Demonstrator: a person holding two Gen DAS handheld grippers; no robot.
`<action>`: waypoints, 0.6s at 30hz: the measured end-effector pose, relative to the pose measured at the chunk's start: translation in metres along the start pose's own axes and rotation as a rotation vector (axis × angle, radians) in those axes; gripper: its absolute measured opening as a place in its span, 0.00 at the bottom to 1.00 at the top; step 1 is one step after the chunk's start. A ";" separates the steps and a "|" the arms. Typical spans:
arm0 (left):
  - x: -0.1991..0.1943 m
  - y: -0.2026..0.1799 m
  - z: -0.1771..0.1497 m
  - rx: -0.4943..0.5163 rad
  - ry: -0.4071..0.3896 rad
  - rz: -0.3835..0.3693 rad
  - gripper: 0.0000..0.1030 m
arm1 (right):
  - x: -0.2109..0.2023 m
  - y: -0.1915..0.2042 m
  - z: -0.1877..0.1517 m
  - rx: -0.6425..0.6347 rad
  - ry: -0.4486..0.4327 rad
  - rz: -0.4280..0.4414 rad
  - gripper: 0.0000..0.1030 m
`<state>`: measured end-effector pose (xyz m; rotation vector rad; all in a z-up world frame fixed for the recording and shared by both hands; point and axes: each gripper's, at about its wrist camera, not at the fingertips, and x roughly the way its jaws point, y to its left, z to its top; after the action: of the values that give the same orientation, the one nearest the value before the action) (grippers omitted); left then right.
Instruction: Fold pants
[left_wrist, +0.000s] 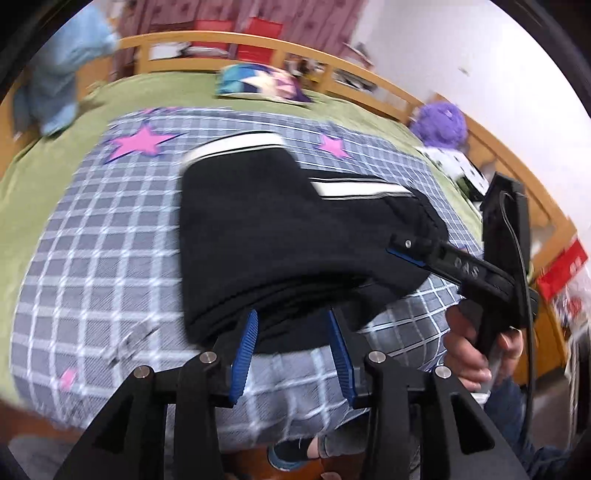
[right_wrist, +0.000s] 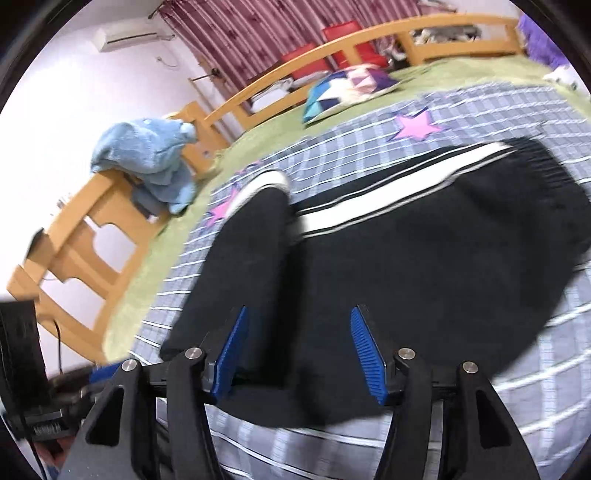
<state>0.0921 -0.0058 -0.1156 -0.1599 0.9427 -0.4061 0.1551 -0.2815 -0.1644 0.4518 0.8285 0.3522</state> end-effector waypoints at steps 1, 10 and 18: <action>-0.005 0.008 -0.003 -0.022 -0.003 0.006 0.36 | 0.006 0.004 0.000 0.007 0.007 0.015 0.59; -0.044 0.060 -0.018 -0.160 -0.061 0.000 0.36 | 0.059 0.023 -0.013 0.065 0.071 -0.010 0.35; -0.037 0.046 -0.014 -0.130 -0.041 -0.032 0.40 | 0.050 0.028 -0.014 0.053 0.053 -0.047 0.30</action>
<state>0.0740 0.0521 -0.1105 -0.3012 0.9271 -0.3694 0.1723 -0.2310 -0.1900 0.4736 0.9005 0.3001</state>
